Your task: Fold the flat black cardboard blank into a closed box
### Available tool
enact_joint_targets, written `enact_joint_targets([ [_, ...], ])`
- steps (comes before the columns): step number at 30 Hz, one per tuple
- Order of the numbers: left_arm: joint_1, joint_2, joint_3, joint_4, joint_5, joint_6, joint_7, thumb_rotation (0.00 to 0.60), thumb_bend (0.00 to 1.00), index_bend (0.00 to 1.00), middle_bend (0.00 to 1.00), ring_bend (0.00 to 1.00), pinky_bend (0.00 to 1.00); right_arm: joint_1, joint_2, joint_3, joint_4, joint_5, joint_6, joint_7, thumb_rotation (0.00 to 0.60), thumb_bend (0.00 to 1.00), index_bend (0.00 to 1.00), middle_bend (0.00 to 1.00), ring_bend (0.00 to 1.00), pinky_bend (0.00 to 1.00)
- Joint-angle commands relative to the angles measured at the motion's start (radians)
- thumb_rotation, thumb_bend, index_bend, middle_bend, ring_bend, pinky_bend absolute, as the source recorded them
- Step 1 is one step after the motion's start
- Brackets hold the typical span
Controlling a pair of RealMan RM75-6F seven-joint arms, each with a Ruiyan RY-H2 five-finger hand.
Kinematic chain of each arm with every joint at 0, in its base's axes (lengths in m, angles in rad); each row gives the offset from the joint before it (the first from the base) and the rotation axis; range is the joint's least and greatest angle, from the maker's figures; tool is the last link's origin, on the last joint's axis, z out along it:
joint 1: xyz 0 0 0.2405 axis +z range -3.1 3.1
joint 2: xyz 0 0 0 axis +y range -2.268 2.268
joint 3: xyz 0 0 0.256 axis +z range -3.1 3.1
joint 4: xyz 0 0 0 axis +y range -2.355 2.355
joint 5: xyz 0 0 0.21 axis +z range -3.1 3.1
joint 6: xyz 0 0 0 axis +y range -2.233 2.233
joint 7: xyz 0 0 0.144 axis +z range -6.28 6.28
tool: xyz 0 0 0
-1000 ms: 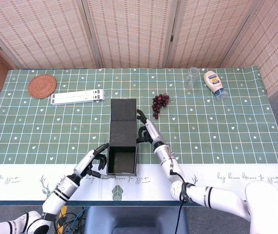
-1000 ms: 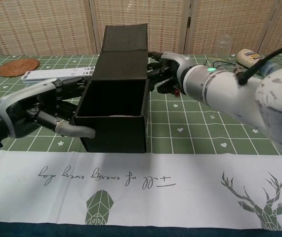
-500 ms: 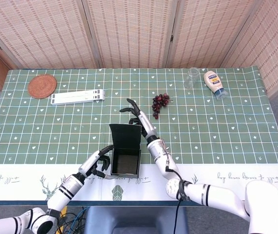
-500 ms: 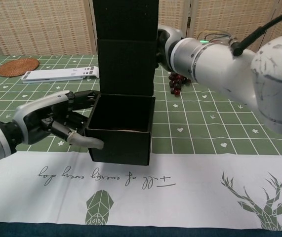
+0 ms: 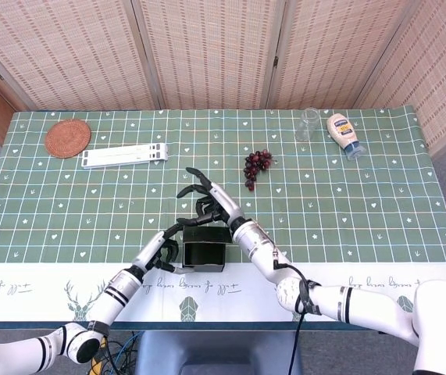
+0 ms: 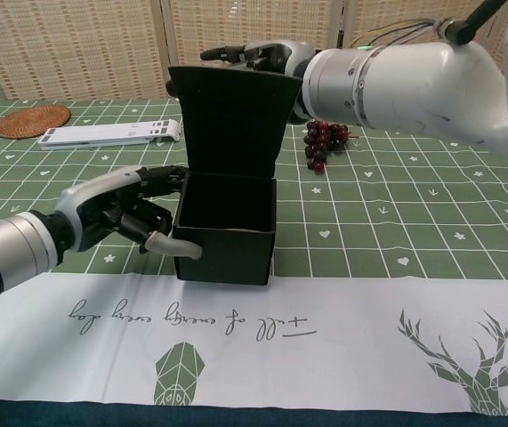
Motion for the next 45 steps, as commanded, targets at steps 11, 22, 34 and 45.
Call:
enact_joint_targets([
  [11,0.012,-0.076,-0.063,0.073,-0.133,0.003,0.115,0.600,0.11,0.32,0.34,0.69,0.73,0.108,0.112,-0.107,-0.017,0.003,0.013,-0.179,0.600,0.00,0.00,0.43,0.80,1.00],
  [22,0.031,-0.134,-0.101,0.122,-0.190,0.054,0.212,0.600,0.11,0.32,0.34,0.69,0.73,0.167,0.151,-0.184,-0.034,-0.031,0.021,-0.285,0.600,0.00,0.00,0.46,0.80,1.00],
  [34,0.057,-0.178,-0.116,0.135,-0.223,0.120,0.348,0.600,0.11,0.31,0.34,0.70,0.74,0.241,0.141,-0.312,0.004,-0.154,0.141,-0.547,0.600,0.00,0.18,0.43,0.80,1.00],
  [45,0.063,-0.154,-0.142,0.067,-0.311,0.074,0.448,0.600,0.11,0.15,0.26,0.69,0.75,0.256,0.112,-0.368,0.011,-0.208,0.183,-0.665,0.600,0.00,0.19,0.40,0.80,1.00],
])
